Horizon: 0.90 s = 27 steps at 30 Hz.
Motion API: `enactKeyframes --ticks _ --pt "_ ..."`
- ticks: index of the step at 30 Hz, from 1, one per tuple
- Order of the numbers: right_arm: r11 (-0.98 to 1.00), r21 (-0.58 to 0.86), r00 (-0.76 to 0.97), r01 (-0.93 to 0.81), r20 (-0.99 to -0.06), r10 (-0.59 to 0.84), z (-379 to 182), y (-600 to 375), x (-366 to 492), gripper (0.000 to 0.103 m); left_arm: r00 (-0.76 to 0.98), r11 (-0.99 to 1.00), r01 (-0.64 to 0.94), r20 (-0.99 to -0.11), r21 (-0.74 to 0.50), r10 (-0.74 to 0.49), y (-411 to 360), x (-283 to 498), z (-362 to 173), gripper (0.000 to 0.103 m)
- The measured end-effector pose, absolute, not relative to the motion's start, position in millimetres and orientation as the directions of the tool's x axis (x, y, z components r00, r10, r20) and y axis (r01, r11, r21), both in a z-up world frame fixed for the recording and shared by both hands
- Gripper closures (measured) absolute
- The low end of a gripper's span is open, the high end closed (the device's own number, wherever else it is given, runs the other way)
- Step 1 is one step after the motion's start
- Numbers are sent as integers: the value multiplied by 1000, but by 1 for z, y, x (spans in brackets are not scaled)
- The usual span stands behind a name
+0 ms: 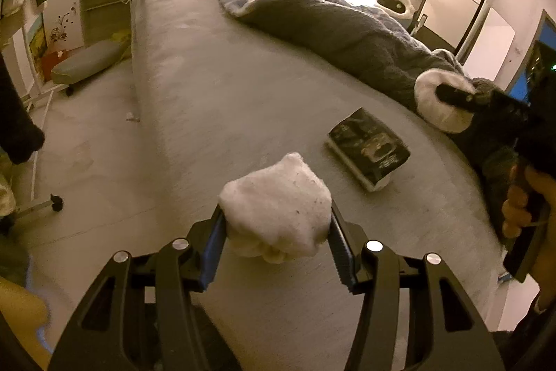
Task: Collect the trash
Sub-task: 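Carry both socks over the black bin and open both tools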
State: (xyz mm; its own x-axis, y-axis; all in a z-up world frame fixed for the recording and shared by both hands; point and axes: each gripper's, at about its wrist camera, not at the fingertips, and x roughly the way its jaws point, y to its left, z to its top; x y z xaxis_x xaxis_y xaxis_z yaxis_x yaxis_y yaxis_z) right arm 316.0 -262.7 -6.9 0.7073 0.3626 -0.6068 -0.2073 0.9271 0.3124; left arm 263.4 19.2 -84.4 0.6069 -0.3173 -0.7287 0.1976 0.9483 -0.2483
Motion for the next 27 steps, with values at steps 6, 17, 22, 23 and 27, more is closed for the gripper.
enactKeyframes --ticks 6,17,22,23,27 --pt "908 304 686 -290 -596 418 -1 -225 313 61 580 962 169 -768 -214 -273 38 259 -98 46" --pt "862 303 618 -406 -604 503 -1 -156 313 61 455 982 85 -871 -167 -187 83 252 -130 46" --pt "832 315 562 -456 -622 544 -8 -119 311 61 365 985 52 -915 -166 -173 106 243 -148 46" --pt "828 313 553 -466 -627 549 -9 -112 311 61 346 985 46 -923 -164 -170 111 240 -152 46" --pt "807 306 501 -505 -657 563 -18 -79 305 61 283 988 29 -947 -149 -151 129 229 -167 46"
